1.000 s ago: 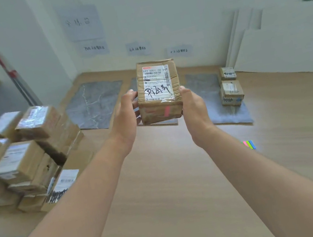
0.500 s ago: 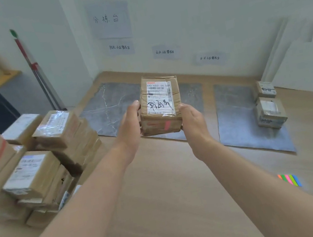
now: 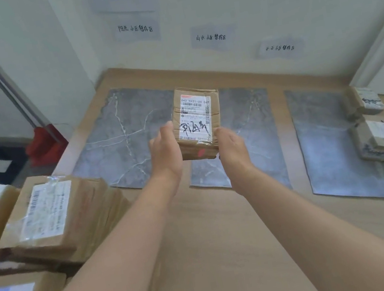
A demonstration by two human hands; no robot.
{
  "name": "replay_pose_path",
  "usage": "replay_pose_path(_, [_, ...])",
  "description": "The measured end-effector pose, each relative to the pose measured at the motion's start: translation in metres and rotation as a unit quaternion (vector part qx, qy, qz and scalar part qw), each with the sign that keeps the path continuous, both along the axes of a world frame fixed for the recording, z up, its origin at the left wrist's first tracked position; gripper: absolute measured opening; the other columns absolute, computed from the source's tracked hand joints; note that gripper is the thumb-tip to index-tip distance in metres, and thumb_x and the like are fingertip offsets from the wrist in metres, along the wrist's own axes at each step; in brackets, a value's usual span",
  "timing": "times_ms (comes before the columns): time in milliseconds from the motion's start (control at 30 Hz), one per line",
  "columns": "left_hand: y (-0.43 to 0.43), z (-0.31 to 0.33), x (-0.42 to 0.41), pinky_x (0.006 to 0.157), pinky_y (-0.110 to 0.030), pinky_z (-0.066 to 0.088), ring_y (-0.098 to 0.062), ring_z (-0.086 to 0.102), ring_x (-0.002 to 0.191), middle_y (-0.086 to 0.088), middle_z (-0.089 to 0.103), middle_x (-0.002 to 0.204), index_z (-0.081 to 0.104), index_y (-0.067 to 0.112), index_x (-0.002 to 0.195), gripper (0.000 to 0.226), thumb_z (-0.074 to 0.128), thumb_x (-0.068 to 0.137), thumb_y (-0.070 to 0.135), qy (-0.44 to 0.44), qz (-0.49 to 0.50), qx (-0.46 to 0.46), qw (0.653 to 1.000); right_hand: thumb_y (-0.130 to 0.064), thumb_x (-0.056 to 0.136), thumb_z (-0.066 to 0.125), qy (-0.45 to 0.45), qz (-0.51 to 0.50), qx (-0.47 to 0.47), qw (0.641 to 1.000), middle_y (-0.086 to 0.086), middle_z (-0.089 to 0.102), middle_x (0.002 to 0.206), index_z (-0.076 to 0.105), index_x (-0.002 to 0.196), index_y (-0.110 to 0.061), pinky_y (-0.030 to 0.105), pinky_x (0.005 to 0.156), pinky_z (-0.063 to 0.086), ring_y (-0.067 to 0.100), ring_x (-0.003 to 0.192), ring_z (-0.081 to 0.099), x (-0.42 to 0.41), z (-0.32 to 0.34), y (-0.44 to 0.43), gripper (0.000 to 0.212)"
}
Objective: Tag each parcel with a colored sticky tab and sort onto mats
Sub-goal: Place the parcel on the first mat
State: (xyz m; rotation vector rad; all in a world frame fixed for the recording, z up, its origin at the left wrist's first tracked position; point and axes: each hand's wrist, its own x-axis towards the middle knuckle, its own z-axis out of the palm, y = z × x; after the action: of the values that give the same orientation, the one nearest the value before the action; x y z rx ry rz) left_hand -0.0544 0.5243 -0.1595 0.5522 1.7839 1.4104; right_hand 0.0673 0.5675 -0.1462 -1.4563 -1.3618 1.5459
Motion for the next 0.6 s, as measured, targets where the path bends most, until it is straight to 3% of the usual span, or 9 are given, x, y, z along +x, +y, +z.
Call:
replay_pose_path(133, [0.033,-0.016,-0.027,0.103,-0.049,0.045,-0.023,0.062,0.111,-0.003,0.071,0.110,0.074,0.029,0.090,0.058,0.028,0.080,0.062,0.005,0.039,-0.037,0.999,-0.028,0.101,0.042,-0.018,0.018,-0.035,0.999,-0.012,0.066,0.086,0.065,0.094,-0.022,0.025,0.065,0.038,0.006,0.072,0.053,-0.036,-0.025,0.037,0.025])
replay_pose_path(200, [0.049,-0.023,-0.040,0.091,-0.037,0.050,-0.020,0.066,0.101,0.000,0.075,0.100,0.074,0.023,0.089,0.056,0.028,0.085,0.056,-0.002,0.051,-0.036,0.998,-0.030,0.102,0.042,-0.019,0.029,-0.053,0.998,-0.011,0.067,0.093,0.067,0.105,-0.021,0.025,0.066,0.039,0.005,0.079,0.055,-0.053,-0.038,0.054,0.027])
replay_pose_path(300, [0.077,-0.042,-0.064,0.074,-0.031,0.046,-0.018,0.067,0.088,0.003,0.076,0.089,0.070,0.015,0.090,0.054,0.029,0.093,0.049,-0.017,0.073,-0.036,0.997,-0.028,0.103,0.040,-0.014,0.054,-0.057,0.997,-0.015,0.066,0.094,0.066,0.111,-0.023,0.023,0.067,0.039,0.001,0.080,0.058,-0.078,-0.059,0.080,0.028])
replay_pose_path(367, [0.102,-0.056,-0.085,0.073,-0.030,0.045,-0.019,0.065,0.087,0.003,0.076,0.085,0.068,0.017,0.085,0.052,0.029,0.094,0.050,-0.039,0.098,-0.035,0.994,-0.027,0.104,0.040,-0.003,0.066,-0.058,0.996,-0.017,0.065,0.092,0.066,0.113,-0.023,0.022,0.068,0.039,-0.006,0.072,0.062,-0.096,-0.072,0.100,0.028])
replay_pose_path(467, [0.139,-0.071,-0.112,0.070,-0.030,0.042,-0.014,0.060,0.074,0.010,0.071,0.065,0.060,0.025,0.075,0.046,0.029,0.101,0.045,-0.062,0.129,-0.032,0.989,-0.029,0.103,0.042,0.008,0.069,-0.069,0.995,-0.015,0.067,0.092,0.068,0.108,-0.023,0.022,0.070,0.040,0.002,0.080,0.059,-0.123,-0.092,0.134,0.027])
replay_pose_path(600, [0.192,-0.094,-0.147,0.072,-0.032,0.044,-0.013,0.062,0.080,0.002,0.073,0.091,0.066,0.020,0.106,0.048,0.029,0.102,0.051,-0.071,0.134,-0.025,0.988,-0.031,0.102,0.042,0.022,0.066,-0.070,0.995,-0.018,0.062,0.083,0.066,0.101,-0.026,0.024,0.074,0.041,0.003,0.079,0.054,-0.153,-0.117,0.183,0.024])
